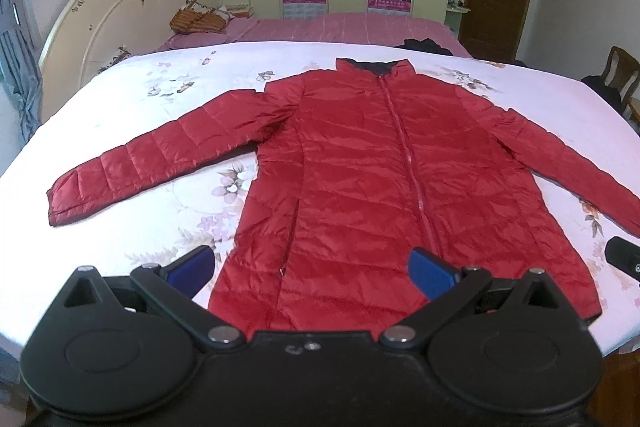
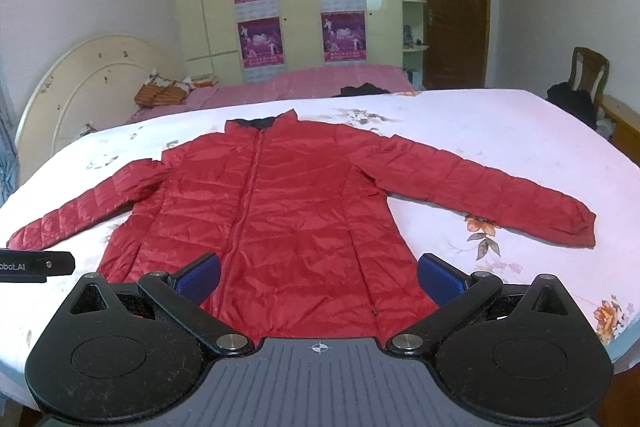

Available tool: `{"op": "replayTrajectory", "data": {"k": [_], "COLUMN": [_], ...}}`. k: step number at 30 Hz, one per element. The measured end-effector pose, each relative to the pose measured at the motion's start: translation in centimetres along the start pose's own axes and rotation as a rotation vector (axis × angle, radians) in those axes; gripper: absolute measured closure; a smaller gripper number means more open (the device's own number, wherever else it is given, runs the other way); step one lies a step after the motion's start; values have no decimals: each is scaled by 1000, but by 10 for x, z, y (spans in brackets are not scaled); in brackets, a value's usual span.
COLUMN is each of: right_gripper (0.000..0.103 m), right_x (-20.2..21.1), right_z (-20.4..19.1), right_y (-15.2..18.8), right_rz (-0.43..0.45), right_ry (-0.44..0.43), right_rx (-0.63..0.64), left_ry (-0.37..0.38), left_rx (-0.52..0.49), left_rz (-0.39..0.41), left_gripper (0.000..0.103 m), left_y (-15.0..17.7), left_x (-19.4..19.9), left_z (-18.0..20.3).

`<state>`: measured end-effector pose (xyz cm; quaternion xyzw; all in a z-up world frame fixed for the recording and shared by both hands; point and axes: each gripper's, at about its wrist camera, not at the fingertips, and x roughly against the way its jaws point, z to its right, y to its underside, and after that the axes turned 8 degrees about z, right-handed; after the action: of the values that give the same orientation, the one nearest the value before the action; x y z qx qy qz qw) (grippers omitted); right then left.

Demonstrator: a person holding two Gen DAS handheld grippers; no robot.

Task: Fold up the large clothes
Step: 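Move the right gripper to the sleeve cuff nearest it and close on it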

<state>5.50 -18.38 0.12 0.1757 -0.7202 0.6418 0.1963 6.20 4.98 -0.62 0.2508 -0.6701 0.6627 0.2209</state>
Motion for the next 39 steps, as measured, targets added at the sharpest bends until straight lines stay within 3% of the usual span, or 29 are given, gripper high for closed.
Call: {"op": "replayTrajectory", "data": {"k": [24, 32, 39], "right_gripper": [0, 0, 0], "right_x": [-95, -114, -145], "right_z": [-25, -5, 42], "right_y": [-36, -44, -55], "right_rz": [-5, -7, -7], "right_ry": [152, 168, 158], "right_rx": [-80, -92, -68], "left_ry": [115, 109, 65], "left_rx": [-78, -49, 14], "left_rz": [-28, -27, -26], "left_gripper": [0, 0, 0], "left_y": [-61, -68, -74], "left_x": [-118, -140, -161], "left_z": [-24, -16, 2]}}
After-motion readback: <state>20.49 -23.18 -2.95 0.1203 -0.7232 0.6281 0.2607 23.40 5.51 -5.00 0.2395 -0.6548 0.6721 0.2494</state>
